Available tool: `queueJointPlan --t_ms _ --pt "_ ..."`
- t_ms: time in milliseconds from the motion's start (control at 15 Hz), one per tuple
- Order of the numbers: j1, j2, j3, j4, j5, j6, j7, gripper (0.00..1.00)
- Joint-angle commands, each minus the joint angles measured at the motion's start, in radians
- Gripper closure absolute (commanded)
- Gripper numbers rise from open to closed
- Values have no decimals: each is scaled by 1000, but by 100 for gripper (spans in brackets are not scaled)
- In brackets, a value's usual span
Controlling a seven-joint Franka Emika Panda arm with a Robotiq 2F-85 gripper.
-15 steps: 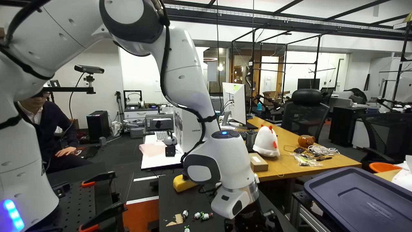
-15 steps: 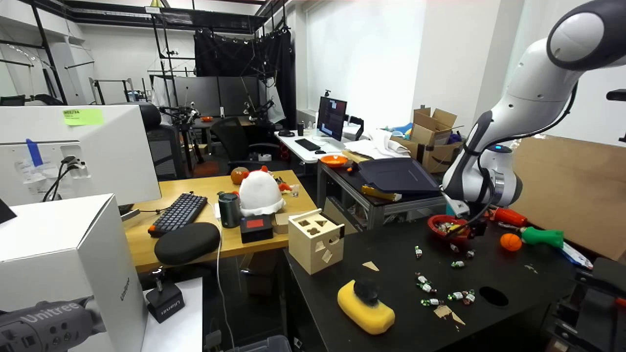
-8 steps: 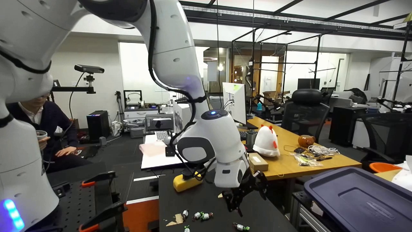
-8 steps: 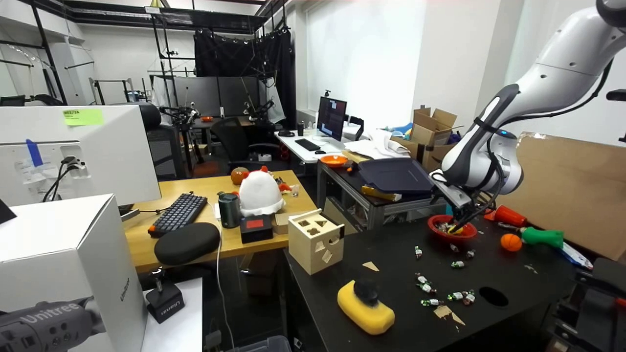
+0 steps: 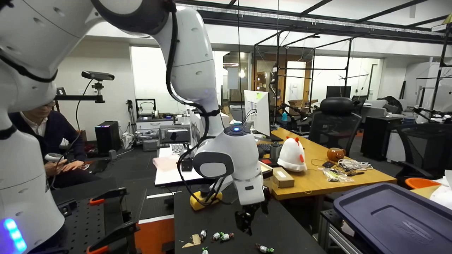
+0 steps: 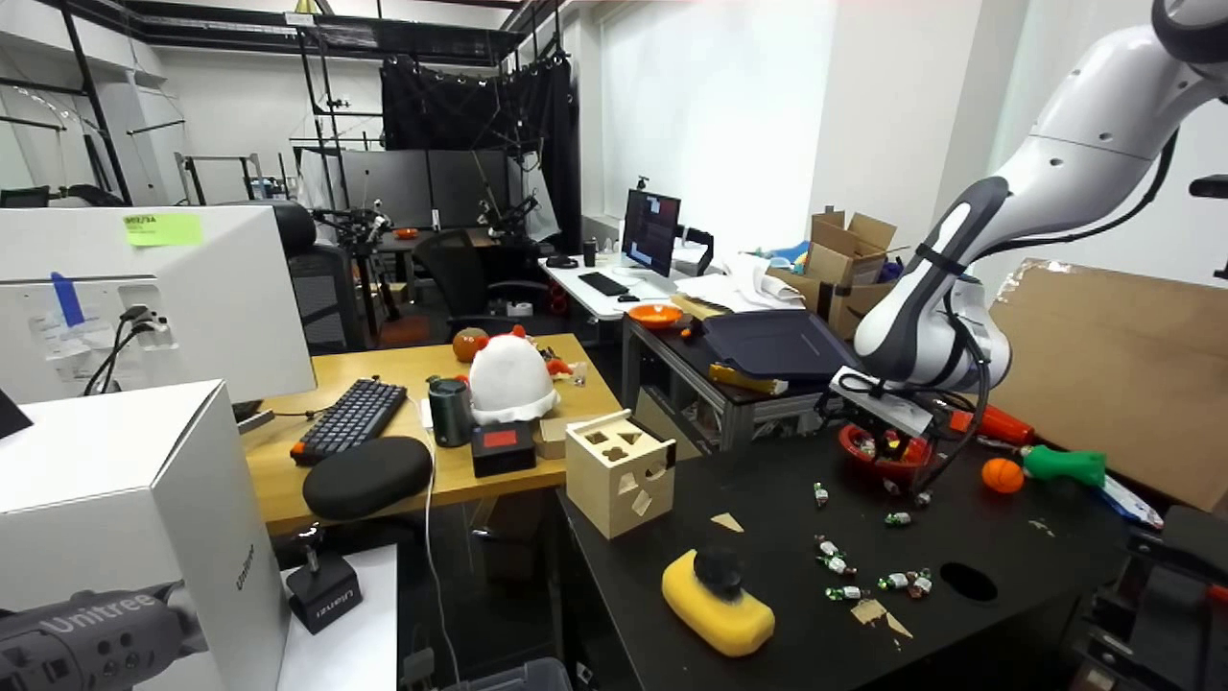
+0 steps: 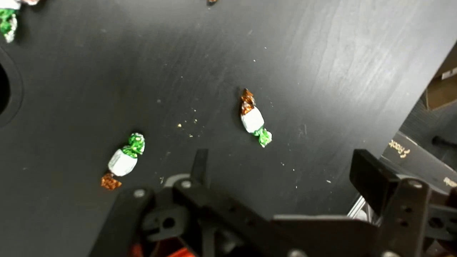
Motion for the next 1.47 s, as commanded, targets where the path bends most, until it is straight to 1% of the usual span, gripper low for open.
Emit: queueJointPlan --t_ms 0,133,200,400,533,667,933,1267,1400 --pt "109 44 -99 78 -6 -90 -135 0" --pt "187 77 -173 131 0 -127 -196 0" --pt "237 96 -222 159 1 -138 -203 0" --pt "322 155 -308 247 -3 -167 -215 0" --pt "353 194 -339 300 -6 -185 -221 0" --pt "359 227 -343 345 -7 -201 -229 0" --pt "347 282 -327 414 -10 -235 -258 0" --pt "346 331 -331 472 -9 -288 -260 0" --pt "338 345 -322 490 -9 -311 -266 0"
